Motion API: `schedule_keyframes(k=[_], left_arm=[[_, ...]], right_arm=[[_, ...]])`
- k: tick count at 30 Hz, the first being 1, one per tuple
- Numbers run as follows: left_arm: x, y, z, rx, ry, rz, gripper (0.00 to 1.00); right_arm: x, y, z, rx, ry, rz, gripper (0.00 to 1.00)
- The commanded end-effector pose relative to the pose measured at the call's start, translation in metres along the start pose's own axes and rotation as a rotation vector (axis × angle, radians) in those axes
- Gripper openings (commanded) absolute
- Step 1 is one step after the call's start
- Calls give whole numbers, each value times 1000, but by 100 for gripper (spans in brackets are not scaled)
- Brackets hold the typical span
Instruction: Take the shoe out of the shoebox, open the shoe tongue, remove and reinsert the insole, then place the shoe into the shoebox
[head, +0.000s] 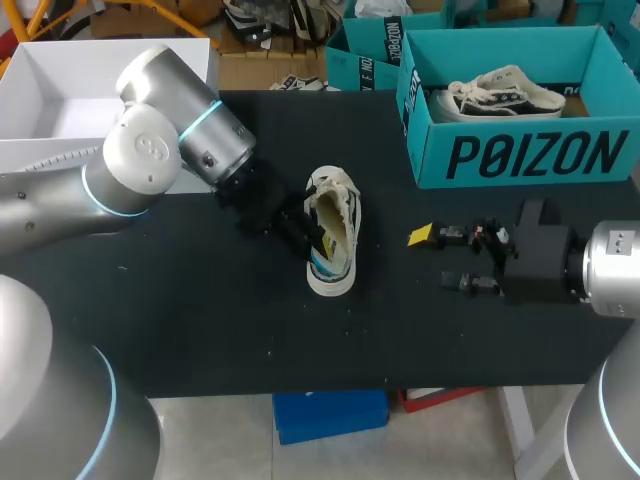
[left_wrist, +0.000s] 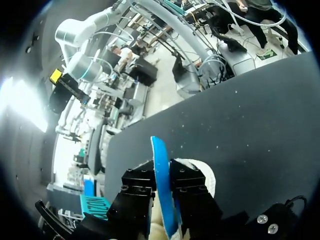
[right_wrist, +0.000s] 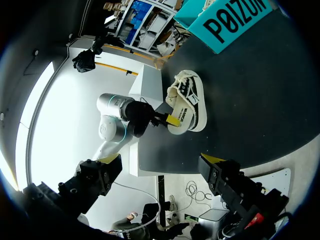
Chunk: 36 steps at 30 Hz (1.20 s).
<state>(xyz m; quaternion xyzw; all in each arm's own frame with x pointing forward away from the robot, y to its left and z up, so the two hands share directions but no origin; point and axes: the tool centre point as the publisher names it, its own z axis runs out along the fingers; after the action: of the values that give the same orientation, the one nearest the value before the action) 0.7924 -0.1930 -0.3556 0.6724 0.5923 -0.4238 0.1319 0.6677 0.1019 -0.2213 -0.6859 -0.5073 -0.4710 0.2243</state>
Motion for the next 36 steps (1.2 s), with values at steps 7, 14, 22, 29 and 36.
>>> schedule_keyframes(k=[7, 14, 22, 29, 36], left_arm=[[-5, -7, 1, 6, 15, -3, 0], [-6, -21, 4, -31, 41, -29, 0], [-4, -19, 12, -75, 72, -37, 0], [0, -7, 14, -116, 70, -54, 0], [-1, 1, 12, -153, 80, -49, 0]], right_arm=[[0, 0, 1, 0, 1, 0, 100], [0, 0, 1, 0, 1, 0, 100], [0, 0, 1, 0, 1, 0, 100], [0, 0, 1, 0, 1, 0, 100], [0, 0, 1, 0, 1, 0, 100]])
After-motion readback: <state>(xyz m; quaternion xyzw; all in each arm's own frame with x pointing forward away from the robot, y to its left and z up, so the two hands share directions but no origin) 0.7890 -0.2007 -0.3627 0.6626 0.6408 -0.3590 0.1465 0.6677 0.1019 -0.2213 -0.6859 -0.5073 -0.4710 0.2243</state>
